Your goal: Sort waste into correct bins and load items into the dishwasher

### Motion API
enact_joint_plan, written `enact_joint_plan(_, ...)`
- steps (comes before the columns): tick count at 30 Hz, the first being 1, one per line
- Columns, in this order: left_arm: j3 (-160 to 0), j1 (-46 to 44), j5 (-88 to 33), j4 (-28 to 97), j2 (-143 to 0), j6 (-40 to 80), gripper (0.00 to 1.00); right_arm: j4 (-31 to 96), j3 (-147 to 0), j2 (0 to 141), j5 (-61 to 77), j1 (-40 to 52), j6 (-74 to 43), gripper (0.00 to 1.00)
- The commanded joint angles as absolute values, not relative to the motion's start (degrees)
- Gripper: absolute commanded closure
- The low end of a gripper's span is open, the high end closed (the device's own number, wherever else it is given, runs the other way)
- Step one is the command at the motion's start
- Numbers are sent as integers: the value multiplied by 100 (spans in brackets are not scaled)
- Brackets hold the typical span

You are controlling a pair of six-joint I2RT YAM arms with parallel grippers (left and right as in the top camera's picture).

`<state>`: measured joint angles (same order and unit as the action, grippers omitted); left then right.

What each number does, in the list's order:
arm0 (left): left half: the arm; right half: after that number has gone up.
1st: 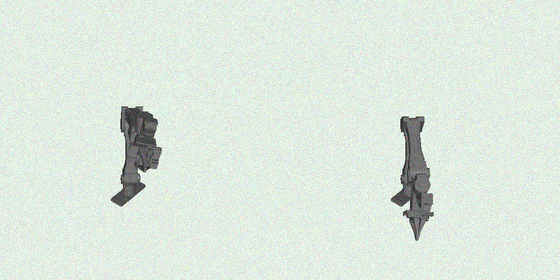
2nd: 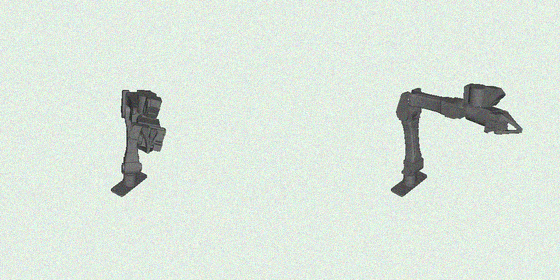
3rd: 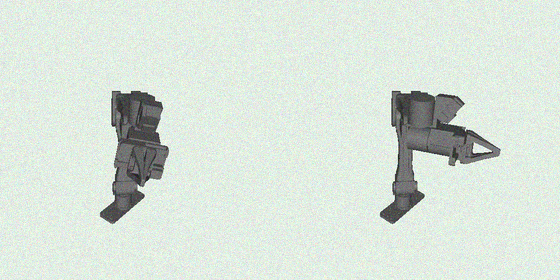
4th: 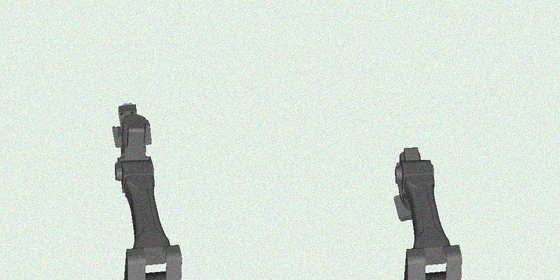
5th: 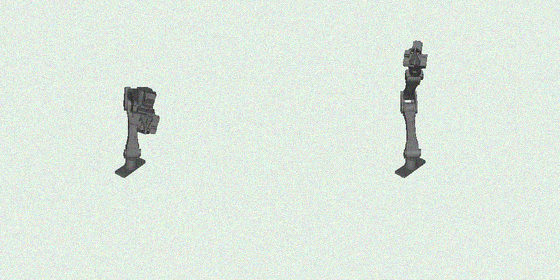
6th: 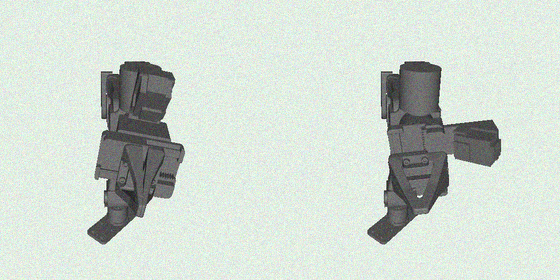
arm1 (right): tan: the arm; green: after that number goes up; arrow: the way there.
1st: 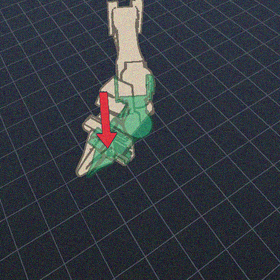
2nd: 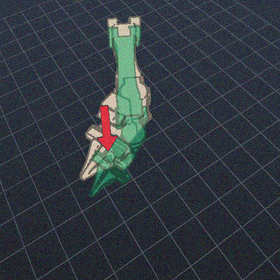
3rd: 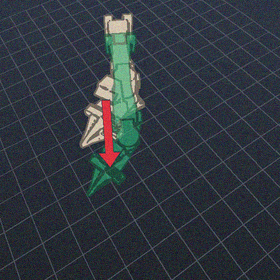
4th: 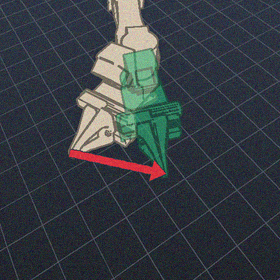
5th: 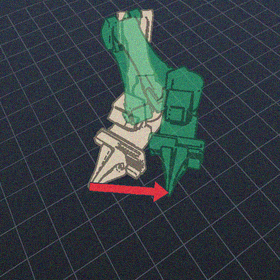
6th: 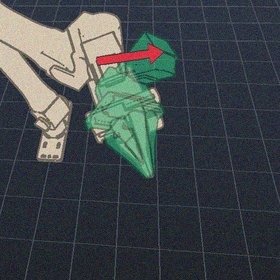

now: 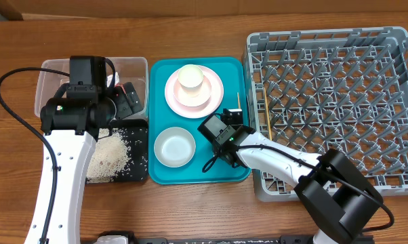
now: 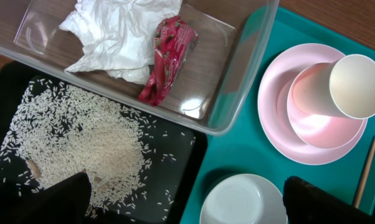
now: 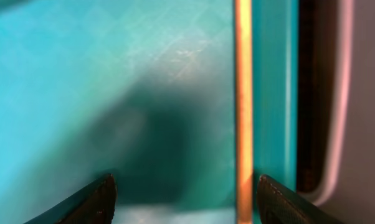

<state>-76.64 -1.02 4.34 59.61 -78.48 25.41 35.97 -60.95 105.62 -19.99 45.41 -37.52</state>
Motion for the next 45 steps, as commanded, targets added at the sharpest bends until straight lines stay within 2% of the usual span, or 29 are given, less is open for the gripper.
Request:
enact_joint_plan(1,-7747,-78,447,5955,-7841,2532,0,3603,-5999,10632,-1608,4558,-3754,27)
enact_joint_plan(7,-7747,-78,447,5955,-7841,2532,0,3603,-5999,10632,-1389,4558,-3754,29)
enact_joint_plan(10,-7747,-78,447,5955,-7841,2532,0,3603,-6001,10632,-1382,4558,-3754,39)
enact_joint_plan(16,-7747,-78,447,5955,-7841,2532,0,3579,-6001,10632,-1518,4558,-3754,44)
enact_joint_plan(22,-7747,-78,447,5955,-7841,2532,0,3479,-5999,10632,-1551,4558,-3754,59)
enact_joint_plan(41,-7747,-78,447,5955,-7841,2532,0,3138,-5996,10687,-1555,4158,-3776,62)
enact_joint_plan(45,-7747,-78,447,5955,-7841,2532,0,3111,-5994,10687,-1555,4160,-3776,67)
